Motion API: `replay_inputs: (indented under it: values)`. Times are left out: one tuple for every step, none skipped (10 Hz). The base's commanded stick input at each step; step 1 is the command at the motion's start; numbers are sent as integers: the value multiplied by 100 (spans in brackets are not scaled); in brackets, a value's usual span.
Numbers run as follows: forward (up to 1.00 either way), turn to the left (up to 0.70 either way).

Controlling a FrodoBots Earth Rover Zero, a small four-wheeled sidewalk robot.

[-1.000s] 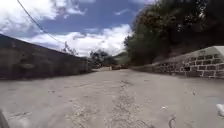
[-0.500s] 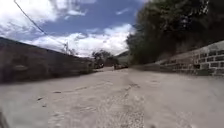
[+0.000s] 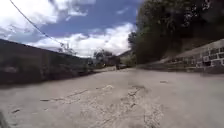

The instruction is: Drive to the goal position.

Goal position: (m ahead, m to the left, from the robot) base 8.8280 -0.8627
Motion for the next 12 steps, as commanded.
replay_inputs:
  values:
    - [100,0]
    - [100,0]
    - [100,0]
    - [100,0]
    - [100,-27]
    - [100,-27]
    - [100,-27]
    - [100,-22]
    - [100,-12]
    - [100,-2]
    - [100,0]
    - [100,0]
